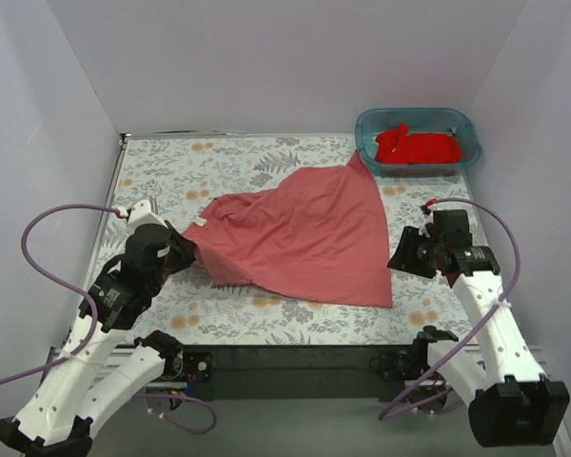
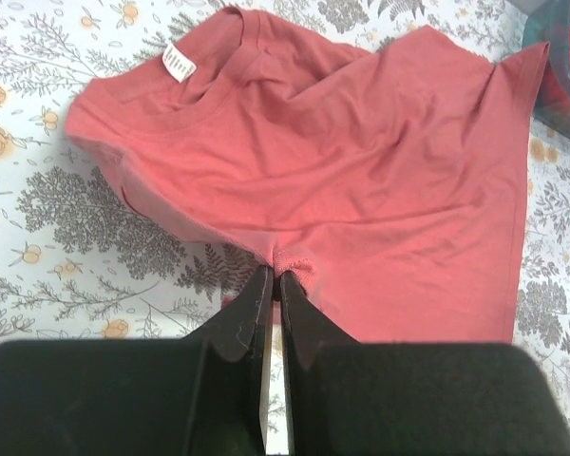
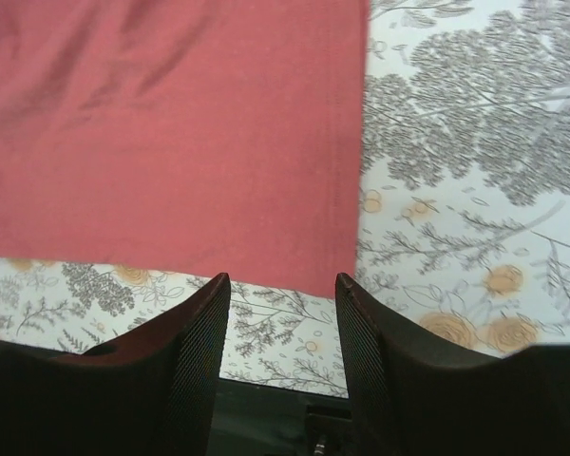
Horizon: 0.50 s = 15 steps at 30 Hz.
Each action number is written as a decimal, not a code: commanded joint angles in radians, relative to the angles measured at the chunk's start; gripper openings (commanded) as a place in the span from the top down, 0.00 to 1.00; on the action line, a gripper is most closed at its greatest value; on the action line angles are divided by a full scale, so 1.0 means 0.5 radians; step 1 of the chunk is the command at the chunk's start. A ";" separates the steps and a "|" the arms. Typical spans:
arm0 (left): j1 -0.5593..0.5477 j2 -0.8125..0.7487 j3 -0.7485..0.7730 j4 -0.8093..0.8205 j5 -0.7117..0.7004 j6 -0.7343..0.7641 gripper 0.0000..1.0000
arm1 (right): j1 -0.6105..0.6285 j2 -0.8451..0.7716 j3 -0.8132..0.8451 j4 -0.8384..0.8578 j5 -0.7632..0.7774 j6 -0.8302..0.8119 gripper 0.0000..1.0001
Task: Fold and stack the t-shirts
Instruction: Flatten the tshirt out
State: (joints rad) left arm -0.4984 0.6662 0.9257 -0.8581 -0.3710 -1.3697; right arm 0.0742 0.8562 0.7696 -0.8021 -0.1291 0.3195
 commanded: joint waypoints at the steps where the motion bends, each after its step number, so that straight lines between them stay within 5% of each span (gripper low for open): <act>1: 0.012 -0.026 -0.014 -0.026 0.061 -0.043 1.00 | 0.075 0.198 0.022 0.269 -0.291 -0.065 0.45; 6: 0.012 0.017 -0.001 -0.060 0.150 -0.059 1.00 | 0.403 0.579 0.163 0.542 -0.144 -0.016 0.46; 15: 0.015 -0.035 0.078 -0.391 0.248 -0.194 1.00 | 0.520 0.880 0.194 0.702 -0.132 -0.059 0.48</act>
State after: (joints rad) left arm -0.4984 0.6907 0.9253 -0.9783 -0.2653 -1.4342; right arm 0.3237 1.2881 0.8455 -0.5144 -0.2043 0.3092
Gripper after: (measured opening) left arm 0.021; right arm 0.523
